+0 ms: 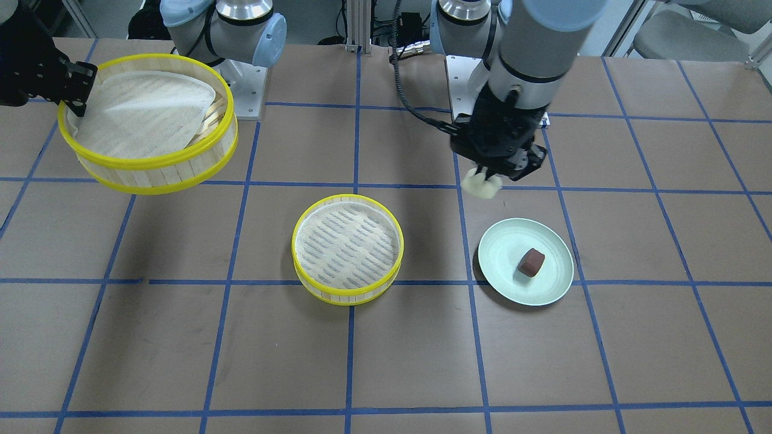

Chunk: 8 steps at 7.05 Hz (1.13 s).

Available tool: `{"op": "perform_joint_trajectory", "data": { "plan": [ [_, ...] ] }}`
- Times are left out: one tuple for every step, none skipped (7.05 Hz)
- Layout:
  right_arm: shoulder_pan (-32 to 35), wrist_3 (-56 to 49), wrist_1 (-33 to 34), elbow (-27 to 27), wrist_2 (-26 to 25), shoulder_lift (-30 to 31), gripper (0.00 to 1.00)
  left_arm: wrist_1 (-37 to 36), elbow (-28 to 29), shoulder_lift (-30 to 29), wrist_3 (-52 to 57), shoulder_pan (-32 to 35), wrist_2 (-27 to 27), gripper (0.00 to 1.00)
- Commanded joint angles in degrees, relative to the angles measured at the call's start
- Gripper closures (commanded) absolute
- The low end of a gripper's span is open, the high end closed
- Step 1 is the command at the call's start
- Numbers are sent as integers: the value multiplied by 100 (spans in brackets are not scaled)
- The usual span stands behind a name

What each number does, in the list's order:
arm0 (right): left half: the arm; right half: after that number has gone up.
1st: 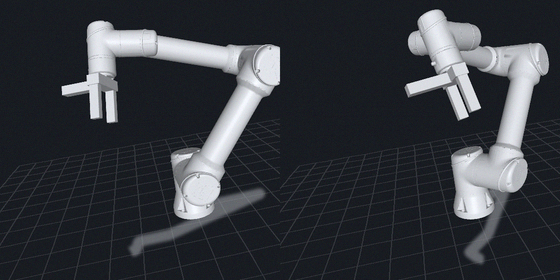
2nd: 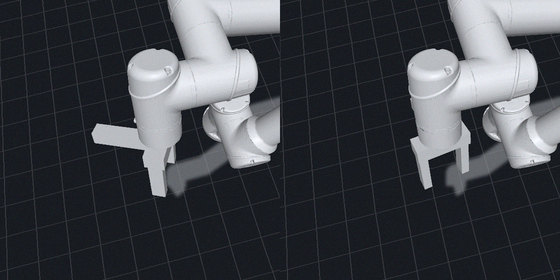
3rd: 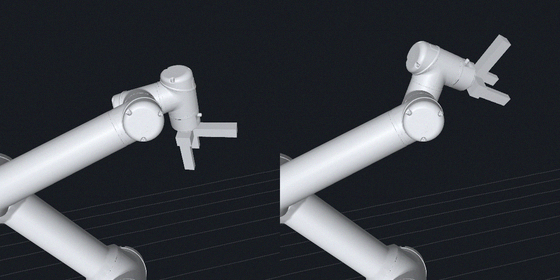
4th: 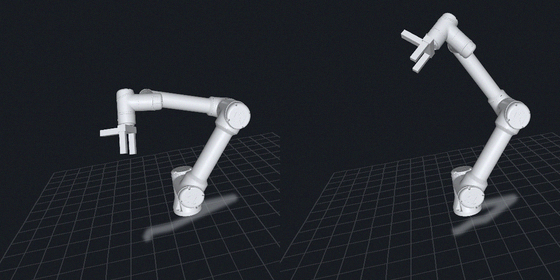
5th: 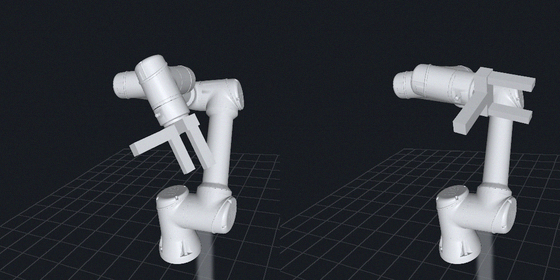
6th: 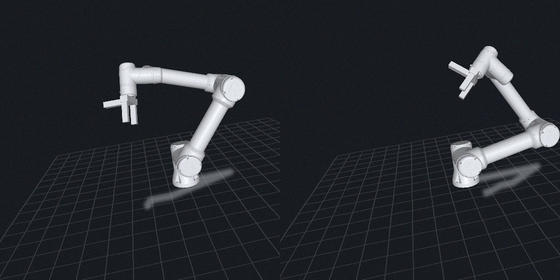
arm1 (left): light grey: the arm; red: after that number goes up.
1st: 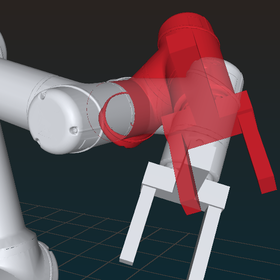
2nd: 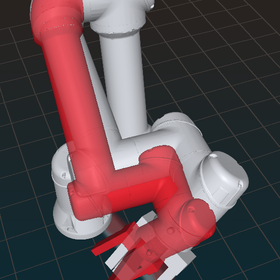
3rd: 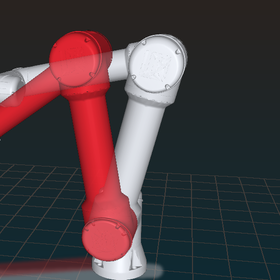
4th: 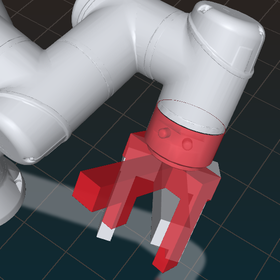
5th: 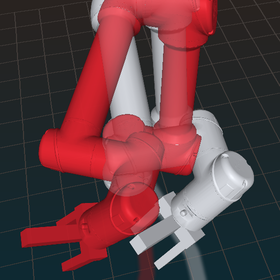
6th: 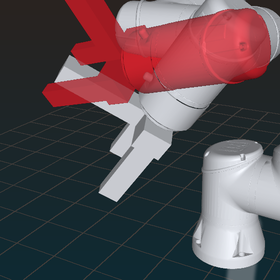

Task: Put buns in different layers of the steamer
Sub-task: 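Carry the white bun with the left gripper over the bottom steamer tier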

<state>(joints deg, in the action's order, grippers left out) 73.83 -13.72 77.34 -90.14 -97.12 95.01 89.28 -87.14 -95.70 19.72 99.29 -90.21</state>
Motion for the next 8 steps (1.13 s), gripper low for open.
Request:
{"op": "perform_joint_trajectory", "data": {
  "plan": [
    [0, -7, -9, -3, 0, 0, 100, -496, -65, -386, -644, 493, 626, 100],
    [0, -7, -9, -3, -9, 0, 100, -882, -214, -632, -662, 599, 671, 100],
    [0, -16, -9, -3, -9, 0, 100, -1216, -424, -869, -663, 643, 854, 100],
    [0, -16, -9, -3, -9, 8, 100, -1446, -626, -1081, -689, 757, 1152, 100],
    [0, -7, -17, -3, 0, 9, 100, -1448, -689, -1213, -698, 906, 1181, 100],
    [0, 1, -18, -3, 0, 9, 100, -1465, -707, -1354, -724, 968, 1181, 100],
    [0, 1, -26, -3, 9, 9, 100, -1474, -708, -1460, -724, 969, 1164, 100],
    [0, 1, -26, -3, 26, 9, 100, -1596, -716, -1521, -733, 969, 1164, 88]
  ]
}}
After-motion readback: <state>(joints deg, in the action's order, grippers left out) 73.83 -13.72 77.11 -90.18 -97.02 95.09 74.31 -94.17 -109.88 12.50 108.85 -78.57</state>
